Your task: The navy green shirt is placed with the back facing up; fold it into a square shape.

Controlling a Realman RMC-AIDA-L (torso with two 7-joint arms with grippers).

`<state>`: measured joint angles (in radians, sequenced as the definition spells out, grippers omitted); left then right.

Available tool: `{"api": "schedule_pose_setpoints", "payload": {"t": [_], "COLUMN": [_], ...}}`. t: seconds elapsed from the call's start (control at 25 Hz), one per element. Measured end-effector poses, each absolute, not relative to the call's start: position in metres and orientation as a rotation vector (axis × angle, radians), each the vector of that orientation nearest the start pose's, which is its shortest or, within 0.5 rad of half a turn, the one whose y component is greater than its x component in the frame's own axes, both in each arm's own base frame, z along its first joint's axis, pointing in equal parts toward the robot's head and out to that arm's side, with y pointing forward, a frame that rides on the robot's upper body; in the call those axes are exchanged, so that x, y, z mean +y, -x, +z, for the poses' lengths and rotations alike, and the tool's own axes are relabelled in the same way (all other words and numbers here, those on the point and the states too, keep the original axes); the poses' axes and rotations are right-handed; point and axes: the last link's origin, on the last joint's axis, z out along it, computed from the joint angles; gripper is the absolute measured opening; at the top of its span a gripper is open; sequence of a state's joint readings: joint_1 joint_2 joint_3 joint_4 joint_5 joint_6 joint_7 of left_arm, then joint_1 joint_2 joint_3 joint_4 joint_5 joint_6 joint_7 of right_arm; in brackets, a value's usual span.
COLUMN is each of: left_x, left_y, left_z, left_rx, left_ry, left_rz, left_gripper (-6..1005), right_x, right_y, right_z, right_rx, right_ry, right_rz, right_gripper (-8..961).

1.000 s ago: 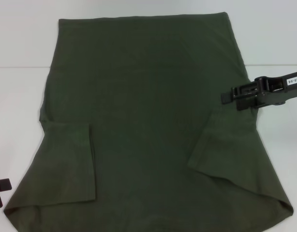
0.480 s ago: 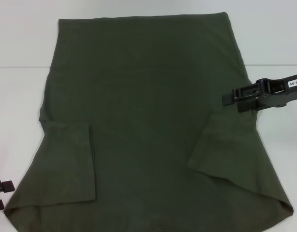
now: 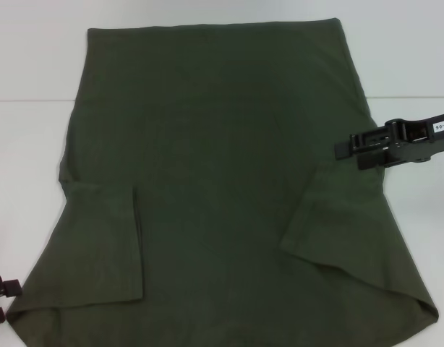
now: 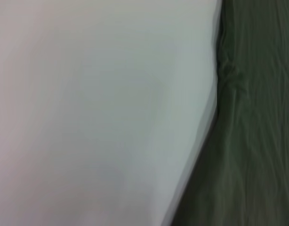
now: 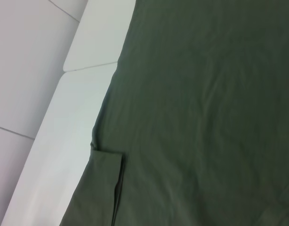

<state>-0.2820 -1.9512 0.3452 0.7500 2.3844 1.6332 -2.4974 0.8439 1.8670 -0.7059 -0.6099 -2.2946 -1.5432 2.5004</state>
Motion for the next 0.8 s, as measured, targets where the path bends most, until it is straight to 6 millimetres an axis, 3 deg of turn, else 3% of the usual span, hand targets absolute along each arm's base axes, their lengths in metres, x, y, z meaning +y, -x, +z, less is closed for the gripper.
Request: {"api": "schedule_pose_setpoints", "payload": {"t": [0.8], "left_x": [0.254], "left_y": [0.377], "left_z": [0.063], "left_rx": [2.603], "left_ry": [-2.027], "left_rz": [0.594], "left_gripper": [704], "right_x": [0.412], "right_y": [-0.222], "right_z": [0.066], "right_rx": [1.751], "right_ry": [2.398], "right_rz": [0.334], "right_gripper": [766]}}
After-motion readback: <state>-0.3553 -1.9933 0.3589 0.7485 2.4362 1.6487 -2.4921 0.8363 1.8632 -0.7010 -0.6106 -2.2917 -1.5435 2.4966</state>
